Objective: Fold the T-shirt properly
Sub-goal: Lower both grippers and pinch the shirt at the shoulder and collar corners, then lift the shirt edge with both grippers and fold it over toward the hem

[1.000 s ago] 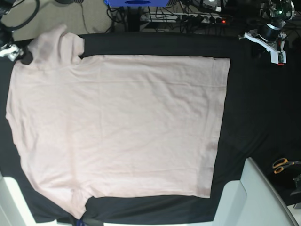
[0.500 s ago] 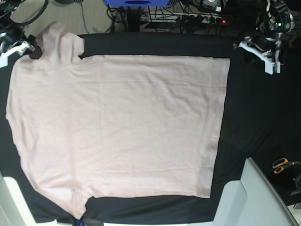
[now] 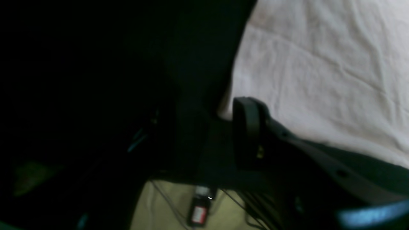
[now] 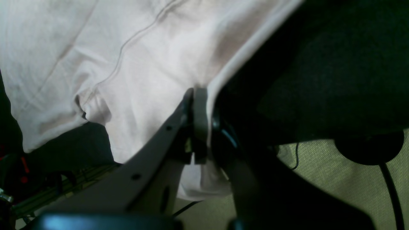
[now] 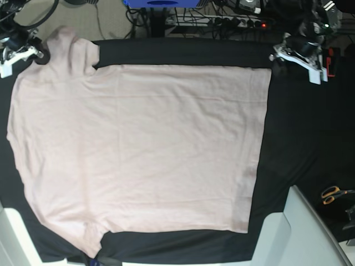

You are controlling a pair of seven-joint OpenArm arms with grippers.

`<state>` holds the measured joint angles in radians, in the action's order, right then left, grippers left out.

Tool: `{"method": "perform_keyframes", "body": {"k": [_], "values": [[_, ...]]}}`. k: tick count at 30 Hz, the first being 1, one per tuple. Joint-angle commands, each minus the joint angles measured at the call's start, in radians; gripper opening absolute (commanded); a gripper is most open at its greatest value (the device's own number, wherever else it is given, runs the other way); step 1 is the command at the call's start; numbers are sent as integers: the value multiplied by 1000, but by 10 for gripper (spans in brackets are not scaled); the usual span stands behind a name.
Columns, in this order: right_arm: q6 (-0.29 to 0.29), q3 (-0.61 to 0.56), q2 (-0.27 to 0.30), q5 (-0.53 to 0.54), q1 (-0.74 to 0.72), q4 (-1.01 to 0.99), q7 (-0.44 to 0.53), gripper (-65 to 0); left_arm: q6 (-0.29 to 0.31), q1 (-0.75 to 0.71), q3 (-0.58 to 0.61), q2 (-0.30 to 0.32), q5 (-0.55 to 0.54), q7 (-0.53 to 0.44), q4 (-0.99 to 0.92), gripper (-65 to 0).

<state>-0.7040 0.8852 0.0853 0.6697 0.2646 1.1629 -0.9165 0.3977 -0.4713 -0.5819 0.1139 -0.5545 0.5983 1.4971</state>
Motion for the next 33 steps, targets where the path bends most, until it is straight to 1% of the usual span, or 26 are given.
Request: {"method": "perform_keyframes", "body": {"k": [1, 2, 5, 6, 7, 12, 16, 18, 23, 29, 33], "values": [[6, -5, 8, -37, 9, 2, -36, -645, 20, -5, -5, -1, -16, -15, 13, -370], [6, -5, 14, -37, 9, 2, -36, -645, 40, -5, -5, -12, -16, -15, 13, -369], [6, -33, 17, -37, 9, 2, -34, -645, 140, -7, -5, -21, -16, -13, 12, -367], [6, -47, 18, -37, 9, 2, -34, -645, 163, -7, -5, -21, -16, -13, 4, -367], [6, -54, 18, -37, 9, 2, -33, -645, 168, -5, -6, -21, -16, -15, -3, -369], [6, -60, 17, -37, 9, 1, -2, -645, 168, -5, -14, -21, -16, -18, -31, -370], [6, -60, 17, -37, 9, -1, -2, -645, 166, 4, -19, -21, -14, -27, -71, -370], [6, -60, 17, -37, 9, -1, -2, -645, 166, 24, -43, -21, -12, -50, -105, -370], [6, -60, 17, -37, 9, -1, -2, -645, 166, 59, -112, -15, -9, -54, -154, -370], [6, -60, 17, -37, 9, -1, -2, -645, 166, 82, -106, -10, -8, -53, -161, -370], [6, -60, 17, -37, 9, -1, -2, -645, 166, 87, -105, -18, -8, -53, -163, -370]]}}
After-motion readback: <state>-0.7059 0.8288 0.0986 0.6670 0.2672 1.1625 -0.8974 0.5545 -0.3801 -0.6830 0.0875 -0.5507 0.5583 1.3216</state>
